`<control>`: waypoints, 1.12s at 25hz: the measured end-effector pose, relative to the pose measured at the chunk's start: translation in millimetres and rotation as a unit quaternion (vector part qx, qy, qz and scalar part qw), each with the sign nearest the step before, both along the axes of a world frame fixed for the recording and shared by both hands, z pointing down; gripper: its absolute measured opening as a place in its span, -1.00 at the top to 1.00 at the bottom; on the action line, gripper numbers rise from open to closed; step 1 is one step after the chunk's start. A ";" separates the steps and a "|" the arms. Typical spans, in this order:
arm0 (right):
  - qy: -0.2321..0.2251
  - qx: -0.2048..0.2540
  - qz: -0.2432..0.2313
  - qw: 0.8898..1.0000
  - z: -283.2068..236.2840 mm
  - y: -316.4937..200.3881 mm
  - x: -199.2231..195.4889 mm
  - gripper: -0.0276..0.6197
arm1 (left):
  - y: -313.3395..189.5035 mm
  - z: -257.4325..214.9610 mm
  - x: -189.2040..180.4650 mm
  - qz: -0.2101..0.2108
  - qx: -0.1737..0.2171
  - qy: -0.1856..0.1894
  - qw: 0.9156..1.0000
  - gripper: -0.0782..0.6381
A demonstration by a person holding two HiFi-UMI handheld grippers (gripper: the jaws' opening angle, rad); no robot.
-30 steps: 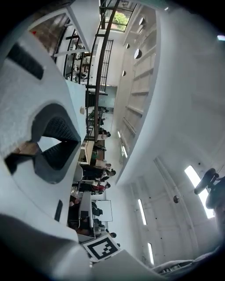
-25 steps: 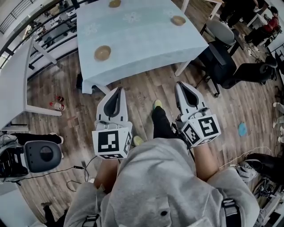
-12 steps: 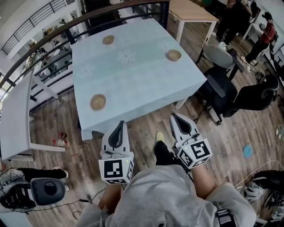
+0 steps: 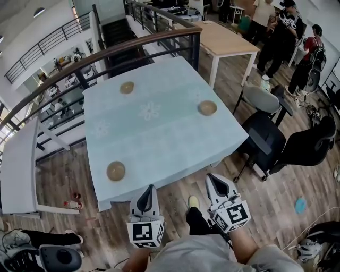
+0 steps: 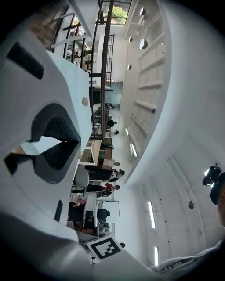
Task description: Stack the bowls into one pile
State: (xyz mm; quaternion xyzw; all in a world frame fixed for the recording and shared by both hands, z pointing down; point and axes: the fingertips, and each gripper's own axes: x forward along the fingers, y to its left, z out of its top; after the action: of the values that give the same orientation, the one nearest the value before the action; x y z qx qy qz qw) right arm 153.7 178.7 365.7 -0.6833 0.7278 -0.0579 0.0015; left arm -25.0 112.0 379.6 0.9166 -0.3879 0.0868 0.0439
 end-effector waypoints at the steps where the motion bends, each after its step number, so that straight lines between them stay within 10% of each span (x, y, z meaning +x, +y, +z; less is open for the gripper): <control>1: -0.005 0.000 0.003 1.000 -0.7 -6.4 6.0 0.83 | -6.3 0.7 4.1 0.000 -0.002 -0.001 1.000 0.74; 28: -0.007 0.000 -0.030 1.000 -33.8 -154.3 183.5 0.83 | -141.7 -39.2 148.5 -0.041 0.008 -0.008 0.999 0.74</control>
State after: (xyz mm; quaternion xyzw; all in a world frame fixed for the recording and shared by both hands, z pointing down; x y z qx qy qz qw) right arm 337.3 24.5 331.9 -0.6607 0.7481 -0.0625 0.0044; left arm 123.5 -29.7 340.4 0.8995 -0.4260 0.0897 0.0373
